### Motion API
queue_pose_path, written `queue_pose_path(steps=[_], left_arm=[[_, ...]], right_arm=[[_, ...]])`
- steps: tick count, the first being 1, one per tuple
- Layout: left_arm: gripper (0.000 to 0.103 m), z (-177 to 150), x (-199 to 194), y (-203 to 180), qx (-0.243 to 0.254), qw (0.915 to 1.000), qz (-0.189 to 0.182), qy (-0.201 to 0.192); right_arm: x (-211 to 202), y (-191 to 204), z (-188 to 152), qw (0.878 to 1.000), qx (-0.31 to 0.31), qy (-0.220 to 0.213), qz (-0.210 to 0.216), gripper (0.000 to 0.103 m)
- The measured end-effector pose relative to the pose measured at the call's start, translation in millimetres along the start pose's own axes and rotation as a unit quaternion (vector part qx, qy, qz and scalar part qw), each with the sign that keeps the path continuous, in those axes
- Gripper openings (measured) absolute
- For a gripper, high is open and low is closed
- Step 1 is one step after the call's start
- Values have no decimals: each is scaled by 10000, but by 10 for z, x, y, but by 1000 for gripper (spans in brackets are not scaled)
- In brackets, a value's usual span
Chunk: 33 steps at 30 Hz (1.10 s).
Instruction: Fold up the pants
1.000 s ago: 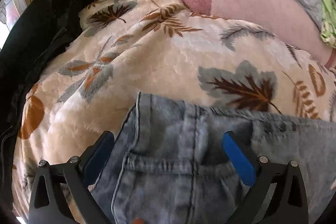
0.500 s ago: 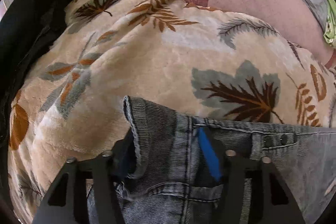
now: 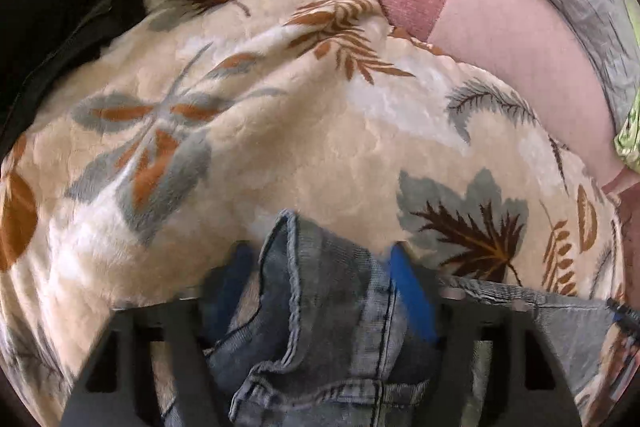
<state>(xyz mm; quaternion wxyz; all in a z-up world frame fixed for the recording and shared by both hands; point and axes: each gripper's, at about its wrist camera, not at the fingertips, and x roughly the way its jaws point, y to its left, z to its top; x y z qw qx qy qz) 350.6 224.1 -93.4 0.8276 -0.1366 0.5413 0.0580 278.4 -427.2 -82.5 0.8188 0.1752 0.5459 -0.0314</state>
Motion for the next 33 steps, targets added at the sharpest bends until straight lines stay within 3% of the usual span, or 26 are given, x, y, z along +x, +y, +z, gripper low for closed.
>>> queue_pose_path(steps=[1,2,5,10,14,18,20,22,24,25,26,27,28,30,31,33], left_arm=[[26,11,10,-32,70,9999,135,13],[16,21,14,-55,106,9998,136,35],[11,19,-37,-106,226,9996,191,-9],[10,-95,-566,-92,282,9981,-72,-544],[10,-374,-1357,44,468,9910,-492,-1150],[10,-957,-2127,323,627,9811,-854,-1619],[10,-1329,-2330,518,660,9786,-1043,-1646],[10,-1741,-2371,723,730,9797,-1110,-1502],[15,-2104,-2189,900,936,9843,-1136,-974],[20,-2268,-2036,980,1074,9881,-917,-614],[31,-2401,-1902,1064,1091,9920,-560,-287],[37,-2473,-1827,1125,1108,9931,-382,-68],[39,-2523,-1811,1204,1042,9941,-312,6],[39,-2524,-1964,1279,877,9956,-260,-226],[42,-2494,-2072,1256,912,9948,-149,-419],[56,-2402,-2285,1116,1024,9914,-125,-805]], right_arm=[[-2,27,6,10000,-53,-12,-54,29],[-8,55,5,9999,-117,-12,-73,27],[-79,168,-3,9991,-339,-94,-216,19],[-572,264,-140,9972,-424,-613,21,16],[-1222,323,-458,9911,-612,-1120,381,16],[-1870,216,-1096,9817,-797,-1597,661,16],[-2066,68,-1547,9774,-901,-1715,848,16],[-2109,-104,-2116,9778,-975,-1551,1012,17],[-1990,-264,-2615,9828,-1048,-1279,817,23],[-1878,-313,-2782,9862,-1101,-1015,703,37],[-1666,-386,-2980,9911,-1144,-360,575,46],[-1573,-458,-3112,9935,-1072,-89,368,52],[-1566,-508,-3177,9944,-1017,-80,275,51],[-1738,-637,-3213,9968,-631,-336,364,54],[-1820,-671,-3186,9968,-484,-471,428,63],[-1992,-706,-3034,9957,-103,-784,492,72]])
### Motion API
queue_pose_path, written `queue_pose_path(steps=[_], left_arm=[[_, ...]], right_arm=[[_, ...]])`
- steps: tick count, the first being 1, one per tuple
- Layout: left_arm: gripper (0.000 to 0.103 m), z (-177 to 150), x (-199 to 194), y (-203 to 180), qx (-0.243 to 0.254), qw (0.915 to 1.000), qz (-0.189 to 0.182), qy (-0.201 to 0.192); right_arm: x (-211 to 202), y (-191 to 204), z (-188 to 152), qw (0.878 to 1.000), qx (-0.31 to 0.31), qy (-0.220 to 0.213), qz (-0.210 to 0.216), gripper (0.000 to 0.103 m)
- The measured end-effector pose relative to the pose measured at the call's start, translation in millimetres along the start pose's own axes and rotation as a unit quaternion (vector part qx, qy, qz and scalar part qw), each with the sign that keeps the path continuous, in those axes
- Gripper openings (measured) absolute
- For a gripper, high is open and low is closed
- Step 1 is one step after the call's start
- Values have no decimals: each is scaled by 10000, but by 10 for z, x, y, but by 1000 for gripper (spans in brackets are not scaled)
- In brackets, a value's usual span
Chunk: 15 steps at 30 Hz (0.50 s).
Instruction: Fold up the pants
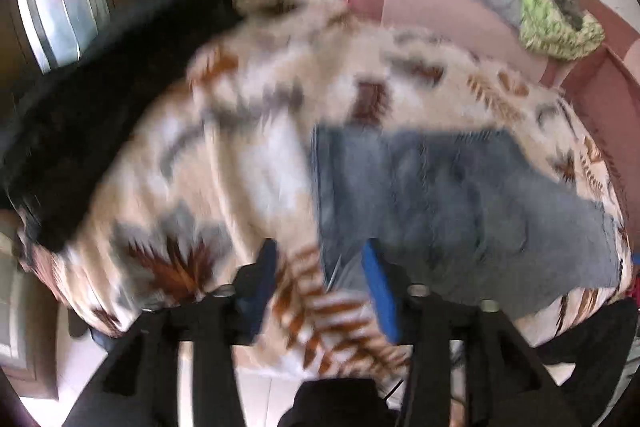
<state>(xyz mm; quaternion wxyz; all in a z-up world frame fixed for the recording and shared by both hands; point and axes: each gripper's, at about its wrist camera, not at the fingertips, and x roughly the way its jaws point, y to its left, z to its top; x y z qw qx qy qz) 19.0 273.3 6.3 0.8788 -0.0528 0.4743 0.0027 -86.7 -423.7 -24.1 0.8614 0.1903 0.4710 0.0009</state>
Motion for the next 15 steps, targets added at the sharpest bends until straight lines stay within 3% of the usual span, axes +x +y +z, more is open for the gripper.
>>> queue_pose_path(steps=[1,3,6,7,8,9,11,15], left_arm=[[65,58,-46,-68,37,9999,-91,-119],[68,158,-68,-306,174,9991,-259,-301],[68,171,157,-714,402,9986,-206,-285],[68,147,281,-803,461,9985,-173,-223],[68,100,417,-903,544,9984,-77,-130],[68,48,584,-971,649,9978,119,-4],[68,-62,887,-991,724,9955,551,257],[75,-151,940,-873,541,9975,444,119]], right_arm=[[-11,11,97,9999,127,-59,50,72],[83,46,282,9992,292,-65,247,72],[554,78,544,9987,408,254,-163,71],[702,58,573,9978,419,437,-257,60],[866,60,593,9966,408,628,-350,40],[1003,126,608,9954,227,779,-518,14],[1004,380,625,9928,-434,636,-921,9],[829,638,812,9832,-1040,11,-1497,8]])
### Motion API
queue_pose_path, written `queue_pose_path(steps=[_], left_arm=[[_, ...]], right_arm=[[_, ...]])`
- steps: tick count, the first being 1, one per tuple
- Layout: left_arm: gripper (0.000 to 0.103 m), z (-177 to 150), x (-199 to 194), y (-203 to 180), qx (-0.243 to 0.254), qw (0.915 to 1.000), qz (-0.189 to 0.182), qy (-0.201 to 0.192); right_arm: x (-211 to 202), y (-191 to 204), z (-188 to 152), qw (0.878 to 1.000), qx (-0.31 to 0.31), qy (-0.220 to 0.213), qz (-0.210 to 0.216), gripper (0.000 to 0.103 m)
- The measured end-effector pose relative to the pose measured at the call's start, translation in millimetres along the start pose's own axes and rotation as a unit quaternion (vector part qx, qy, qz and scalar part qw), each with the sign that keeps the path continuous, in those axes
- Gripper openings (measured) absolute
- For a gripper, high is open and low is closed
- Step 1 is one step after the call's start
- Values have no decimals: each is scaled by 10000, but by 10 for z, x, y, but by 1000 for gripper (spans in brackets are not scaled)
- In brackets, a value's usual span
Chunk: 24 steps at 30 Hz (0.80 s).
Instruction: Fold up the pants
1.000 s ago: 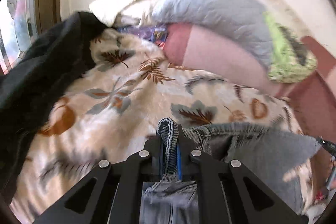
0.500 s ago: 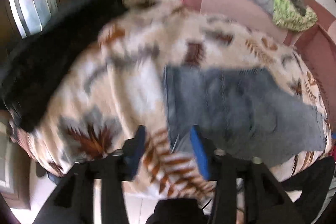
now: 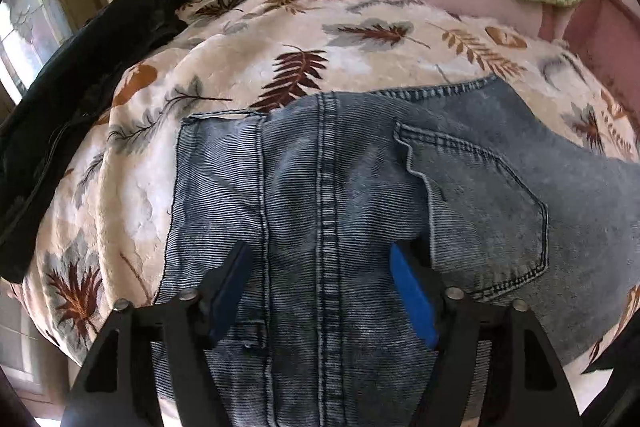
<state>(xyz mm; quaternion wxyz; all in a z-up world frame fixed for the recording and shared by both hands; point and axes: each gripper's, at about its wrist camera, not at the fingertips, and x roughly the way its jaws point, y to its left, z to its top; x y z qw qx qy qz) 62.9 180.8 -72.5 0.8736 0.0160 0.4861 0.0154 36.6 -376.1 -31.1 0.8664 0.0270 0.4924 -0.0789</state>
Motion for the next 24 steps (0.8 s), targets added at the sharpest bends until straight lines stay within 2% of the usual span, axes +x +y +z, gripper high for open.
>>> queue_pose_path(steps=[2,3,4,6,7,9,10,12,14,15,16,17,18,19,20,21,23,24], left_arm=[[78,0,10,25,-89,10000,-36,0],[78,-25,7,1,-95,10000,-22,-7],[79,-35,1,-10,-66,10000,18,-30],[80,-21,22,-60,-48,9999,84,-49],[80,-13,22,-71,-56,9999,89,-42],[80,22,-35,-76,-58,9999,113,-110],[80,34,-77,-79,-51,9997,146,-183],[80,77,-203,-97,-63,9988,157,-450],[80,115,-305,-122,-184,9977,-7,-655],[80,129,-333,-149,-253,9967,-208,-738],[80,131,-321,-173,-262,9965,-299,-741],[82,123,-232,-219,-228,9974,-302,-612],[83,114,-72,-254,-174,9993,-124,-302],[86,96,85,-269,-134,9999,67,17],[95,71,248,-248,-168,9995,179,198],[97,87,227,-227,-265,9993,256,112],[97,162,110,-230,-401,9983,405,87],[97,209,-11,-254,-404,9981,415,-209]], right_arm=[[81,-28,111,9999,111,-64,32,8],[219,-26,147,9998,66,-42,-170,8],[359,-20,140,9994,-19,28,-336,9],[565,-103,40,9988,140,397,-241,10],[478,-157,17,9992,280,224,-162,15],[265,-267,-33,9975,687,139,-90,28],[102,-296,-65,9966,819,-12,-10,28],[-239,-281,-171,9925,1029,-252,610,30],[-407,-226,-320,9804,1303,-172,1468,35],[-406,-183,-433,9697,1451,-46,1966,45],[-326,-141,-539,9624,1516,147,2252,58],[-198,-101,-658,9592,1535,394,2341,62],[66,-82,-818,9627,1548,840,2053,62],[244,-129,-919,9619,1669,1024,1909,51],[216,-179,-936,9622,1783,830,1884,48],[166,-183,-909,9606,1845,866,1892,48],[-17,-90,-776,9709,1634,804,1558,51],[-135,25,-671,9780,1338,633,1472,52]])
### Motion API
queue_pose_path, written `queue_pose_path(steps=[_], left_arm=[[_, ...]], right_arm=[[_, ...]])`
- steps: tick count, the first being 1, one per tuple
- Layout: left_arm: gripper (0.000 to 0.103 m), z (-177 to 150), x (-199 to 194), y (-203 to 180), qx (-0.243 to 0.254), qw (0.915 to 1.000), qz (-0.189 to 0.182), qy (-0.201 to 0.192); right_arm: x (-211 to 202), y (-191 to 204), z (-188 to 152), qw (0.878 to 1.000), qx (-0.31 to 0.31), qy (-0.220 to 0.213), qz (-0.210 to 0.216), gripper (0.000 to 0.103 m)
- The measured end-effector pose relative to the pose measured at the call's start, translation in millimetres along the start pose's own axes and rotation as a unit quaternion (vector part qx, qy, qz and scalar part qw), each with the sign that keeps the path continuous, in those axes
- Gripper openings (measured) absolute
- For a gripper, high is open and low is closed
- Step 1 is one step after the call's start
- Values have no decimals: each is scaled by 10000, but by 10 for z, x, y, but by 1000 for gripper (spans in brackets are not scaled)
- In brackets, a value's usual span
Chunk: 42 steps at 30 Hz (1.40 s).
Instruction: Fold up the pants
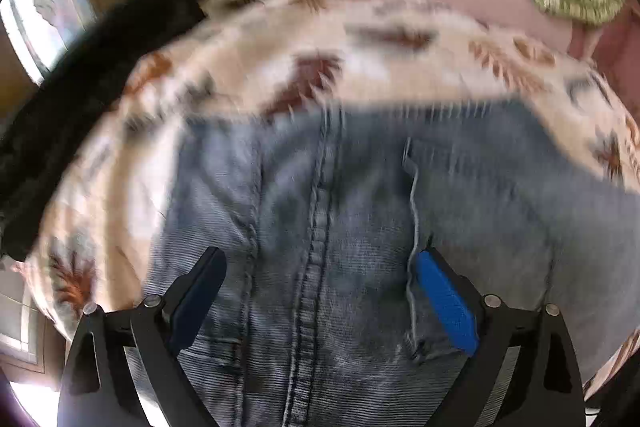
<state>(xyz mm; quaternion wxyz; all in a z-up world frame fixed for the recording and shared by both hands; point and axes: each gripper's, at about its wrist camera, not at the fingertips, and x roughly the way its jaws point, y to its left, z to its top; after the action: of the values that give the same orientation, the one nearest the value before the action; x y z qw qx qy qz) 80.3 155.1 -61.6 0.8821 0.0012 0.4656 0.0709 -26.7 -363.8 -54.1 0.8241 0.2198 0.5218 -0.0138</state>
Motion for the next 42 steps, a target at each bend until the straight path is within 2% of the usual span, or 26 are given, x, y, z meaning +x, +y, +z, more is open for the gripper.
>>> queue_pose_path(steps=[3,7,10,13,15,17,18,19,21,24,27,29,30,31,33,35,37,38,40,42], left_arm=[[97,102,-201,-80,128,9986,-66,-511],[97,58,-73,-41,-22,9989,160,-437],[97,-56,-29,108,-345,9978,278,-486],[97,-114,29,260,-601,9965,216,-536],[97,-129,90,330,-681,9960,164,-546],[97,-125,151,383,-816,9958,51,-421],[97,-119,154,405,-925,9949,-29,-400],[97,-118,146,409,-976,9943,-61,-418],[97,-105,109,373,-869,9949,-82,-507],[97,-107,68,300,-639,9955,148,-677],[97,-110,181,227,-472,9976,280,-432],[97,-128,295,196,-408,9984,338,-190],[97,-130,313,202,-439,9983,343,-167],[97,-129,299,216,-479,9981,325,-194],[98,-153,304,232,-458,9982,331,-188],[98,-160,300,253,-486,9981,311,-198],[100,-161,313,258,-450,9981,357,-205],[101,-154,325,258,-444,9981,365,-203],[102,-139,345,270,-372,9984,380,-186],[103,-121,369,298,-314,9987,380,-153]], right_arm=[[-49,563,150,9969,-702,-171,320,60],[334,1578,393,9796,-1713,16,1050,60],[858,2397,479,9587,-2399,438,1464,60],[1396,2995,503,9436,-2936,745,1337,60],[1750,3273,502,9355,-3273,846,1029,59],[2064,3390,479,9299,-3369,1199,853,38],[2182,3441,468,9261,-3498,1266,629,25],[2204,3480,463,9228,-3608,1219,581,14],[2146,3530,464,9206,-3691,1118,610,10],[2104,3623,553,9175,-3823,963,527,10],[2345,3676,663,9217,-3758,921,288,10],[2495,3589,663,9246,-3606,1195,289,16],[2457,3552,673,9292,-3499,1120,402,17],[2373,3516,690,9343,-3369,1071,458,30],[2086,3394,709,9458,-3109,803,480,47],[1643,3164,632,9562,-2815,418,683,50],[1216,2783,433,9645,-2378,297,1112,61],[1013,2512,276,9674,-2146,285,1317,63],[808,2045,76,9746,-1722,336,1393,63],[712,1404,-65,9864,-1047,459,1184,63]])
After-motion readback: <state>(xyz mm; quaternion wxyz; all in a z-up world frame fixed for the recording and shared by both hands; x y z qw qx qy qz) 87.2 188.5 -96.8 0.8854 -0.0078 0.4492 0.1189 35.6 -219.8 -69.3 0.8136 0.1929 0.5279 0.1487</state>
